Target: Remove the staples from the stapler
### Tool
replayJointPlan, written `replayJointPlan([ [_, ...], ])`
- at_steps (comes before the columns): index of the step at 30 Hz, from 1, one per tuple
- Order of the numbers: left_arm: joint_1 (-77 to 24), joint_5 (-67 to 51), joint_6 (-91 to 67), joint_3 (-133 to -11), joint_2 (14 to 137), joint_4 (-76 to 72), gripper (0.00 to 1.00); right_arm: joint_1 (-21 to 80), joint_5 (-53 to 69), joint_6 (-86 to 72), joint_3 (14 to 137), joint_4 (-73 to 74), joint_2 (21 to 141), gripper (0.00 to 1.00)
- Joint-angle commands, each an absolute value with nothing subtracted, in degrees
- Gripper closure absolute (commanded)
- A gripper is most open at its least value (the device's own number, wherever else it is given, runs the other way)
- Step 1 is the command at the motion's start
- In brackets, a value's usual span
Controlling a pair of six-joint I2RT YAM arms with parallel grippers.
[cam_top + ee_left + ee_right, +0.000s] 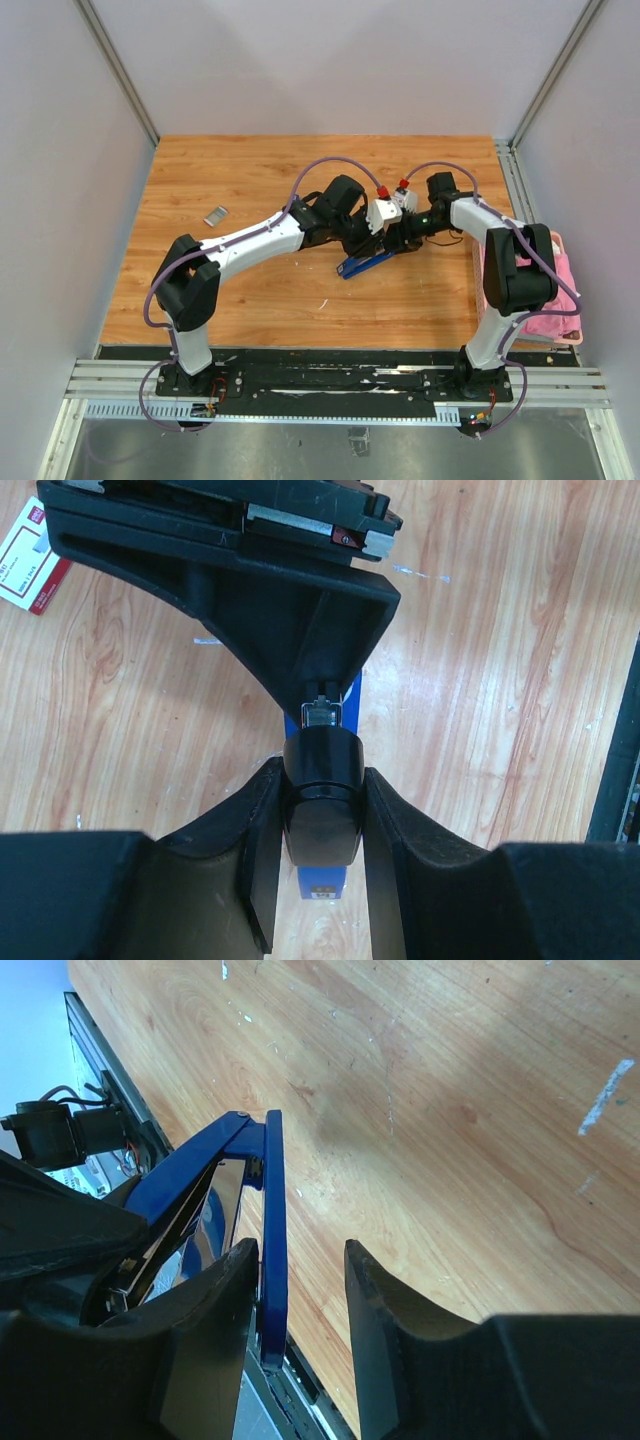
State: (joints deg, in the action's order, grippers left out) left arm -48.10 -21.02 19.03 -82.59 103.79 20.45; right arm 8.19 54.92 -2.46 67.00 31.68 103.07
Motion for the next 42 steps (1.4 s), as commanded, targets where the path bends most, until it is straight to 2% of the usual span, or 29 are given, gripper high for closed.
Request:
replayJointPlan([
  [1,-48.52,-21.35,19.69,-83.58,102.99,18.27,1.00,5.90,56.11,-0.97,68.35,33.49,101.95,0.58],
  [16,-48.52,-21.13,19.61,-83.26,102.66,17.94,1.00,0.70,61.32,-0.18,69.16,35.67,104.35,0.58],
  [27,-48.52,-19.37,19.60,-83.14,103.36,17.69,1.00,-3.38,60.88,-2.66,68.41,34.41,100.18,0.58],
  [33,-48.59,-19.30,19.63,-83.60,103.71,18.05,1.00,-2.40,66.65,-6.36,65.41,29.67,95.59,0.56],
  [42,-49.17,-18.38,20.08,-84.07,103.91,18.60,1.00,3.13,65.77,-6.40,64.75,28.84,96.43,0.52],
])
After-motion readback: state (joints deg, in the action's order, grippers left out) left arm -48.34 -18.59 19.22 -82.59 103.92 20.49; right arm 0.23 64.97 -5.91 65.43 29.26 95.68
